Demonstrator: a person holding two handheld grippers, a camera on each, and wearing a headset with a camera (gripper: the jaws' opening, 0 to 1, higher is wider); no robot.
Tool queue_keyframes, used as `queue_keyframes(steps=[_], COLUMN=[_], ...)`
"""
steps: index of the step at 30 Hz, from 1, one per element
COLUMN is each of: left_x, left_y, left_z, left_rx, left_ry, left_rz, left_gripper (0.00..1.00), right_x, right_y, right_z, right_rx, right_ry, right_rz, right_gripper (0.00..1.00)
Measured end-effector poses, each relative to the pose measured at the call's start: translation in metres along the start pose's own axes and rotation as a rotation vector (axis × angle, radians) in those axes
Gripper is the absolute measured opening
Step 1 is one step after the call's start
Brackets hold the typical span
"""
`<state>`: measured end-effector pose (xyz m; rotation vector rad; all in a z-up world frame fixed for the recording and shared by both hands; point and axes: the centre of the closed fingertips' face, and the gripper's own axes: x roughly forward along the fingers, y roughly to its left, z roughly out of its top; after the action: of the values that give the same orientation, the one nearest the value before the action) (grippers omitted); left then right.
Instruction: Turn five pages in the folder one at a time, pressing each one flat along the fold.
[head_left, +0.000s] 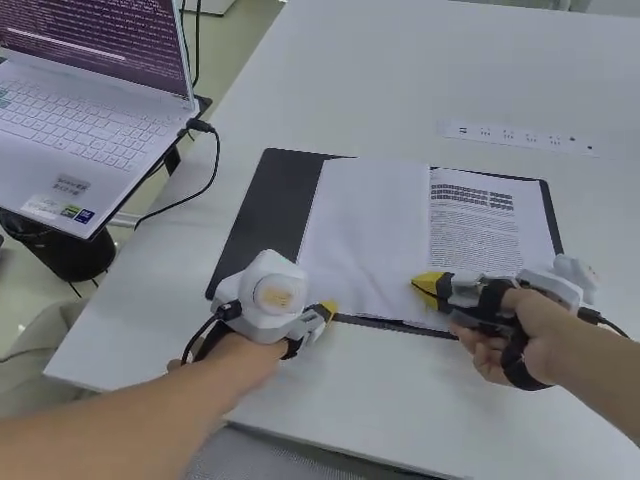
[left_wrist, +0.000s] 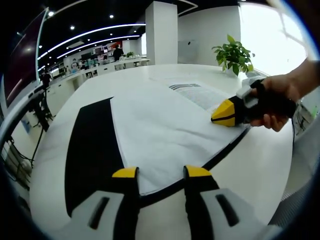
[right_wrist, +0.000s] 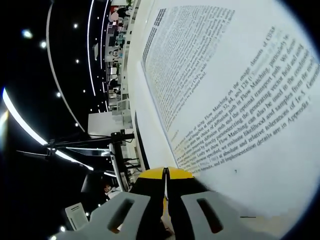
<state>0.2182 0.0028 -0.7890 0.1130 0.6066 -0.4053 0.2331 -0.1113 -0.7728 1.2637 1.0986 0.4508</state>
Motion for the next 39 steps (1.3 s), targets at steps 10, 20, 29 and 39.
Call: queue_keyframes(steps=[10,20,29,39], left_x=[0.000,0.001,-0.016,-0.085], left_y=[0.000,0.000,-0.001,-0.011], left_z=[0.000,0.000,-0.003,0.038], left_rx=[0.003,0.003,-0.138,-0.173], left_ry=[-0.003,0.009,0.098,-0.050], left_rz=[-0.002,-0.010,-0.051,-0.109], left_gripper=[0.34,0.34,0.27,0.38], right_x=[-0.011,-0.026,-0.070,-0.151], right_y=[-0.010,-0.032,0.002,0.074], right_z=[-0.019,-0.035,-0.062,-0.033], right_rx=[0.022,0.030,-0.066,-0.622], right_ry=[0.004,0.076,0.045,-0.323], right_rz=[0.006,-0.014,0.066,0.022], right_gripper=[0.00,0.00,0.00,0.00])
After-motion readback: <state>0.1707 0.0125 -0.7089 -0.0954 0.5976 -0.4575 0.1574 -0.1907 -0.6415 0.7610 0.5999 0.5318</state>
